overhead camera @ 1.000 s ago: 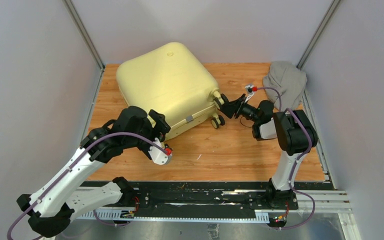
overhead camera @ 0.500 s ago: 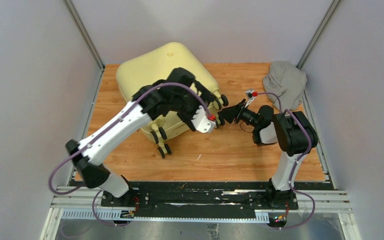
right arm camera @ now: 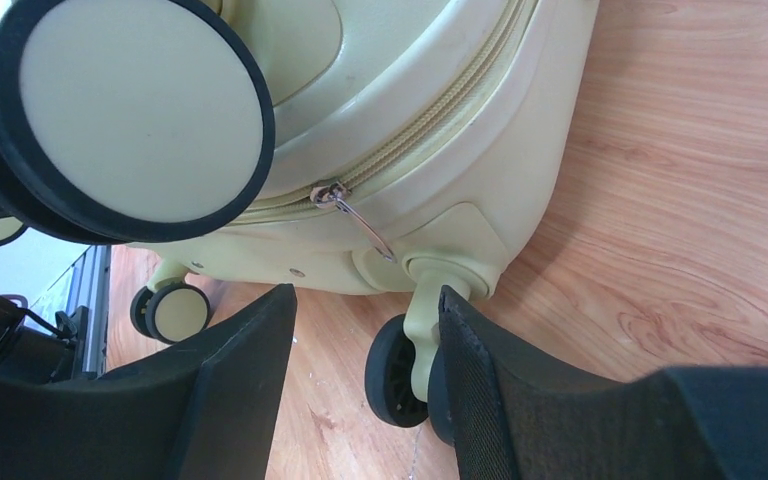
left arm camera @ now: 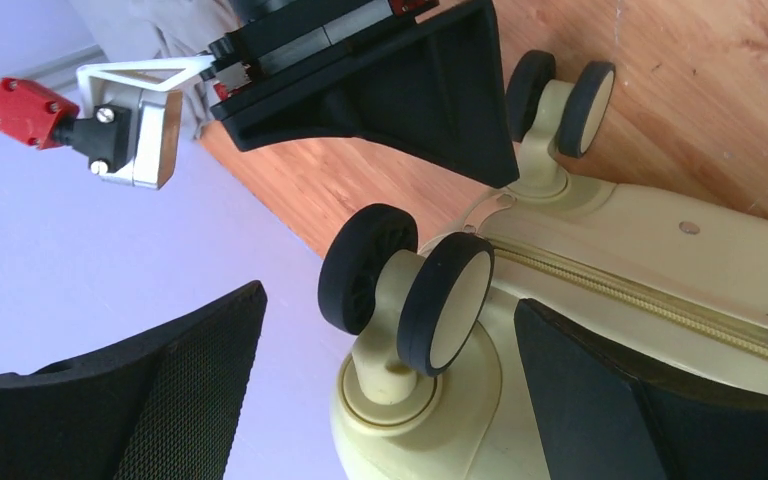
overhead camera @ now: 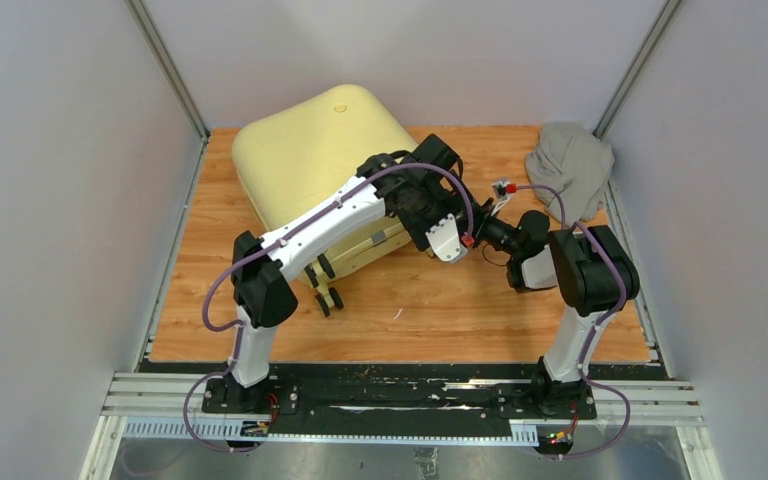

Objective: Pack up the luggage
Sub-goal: Zip the luggage at the center of the board.

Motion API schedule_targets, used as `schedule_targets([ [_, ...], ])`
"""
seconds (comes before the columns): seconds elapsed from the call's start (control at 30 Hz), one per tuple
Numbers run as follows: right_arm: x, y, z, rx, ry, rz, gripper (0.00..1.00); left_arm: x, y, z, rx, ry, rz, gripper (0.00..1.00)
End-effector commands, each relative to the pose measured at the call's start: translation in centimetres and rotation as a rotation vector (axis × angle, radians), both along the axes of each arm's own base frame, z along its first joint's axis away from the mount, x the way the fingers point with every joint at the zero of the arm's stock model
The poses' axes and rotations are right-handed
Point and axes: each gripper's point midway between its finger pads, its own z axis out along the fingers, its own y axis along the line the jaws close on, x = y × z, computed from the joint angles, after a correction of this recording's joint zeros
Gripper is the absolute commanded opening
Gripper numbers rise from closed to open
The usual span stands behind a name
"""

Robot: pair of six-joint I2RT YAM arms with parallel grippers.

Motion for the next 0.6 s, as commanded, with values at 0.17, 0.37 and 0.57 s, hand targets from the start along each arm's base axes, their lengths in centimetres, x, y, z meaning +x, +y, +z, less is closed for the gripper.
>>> schedule_targets([
  [0.17,-0.2,0.1,-0.3,-0.01,-0.032,0.056,0.58,1.2,-0.9,-1.4,0.09,-0.031,-0.029,0.95],
  [0.37,-0.2,0.1,-0.1,-0.02,-0.059,0.075,0.58,1.2,-1.1,-2.4,0.113,-0.025,-0.02,0.62],
  [0.57,0.9,-1.2,0.1,-0.015,-0.066,0.071,0.58,0.8,-0.5,-0.5,0.09,-0.047,0.002,0.36],
])
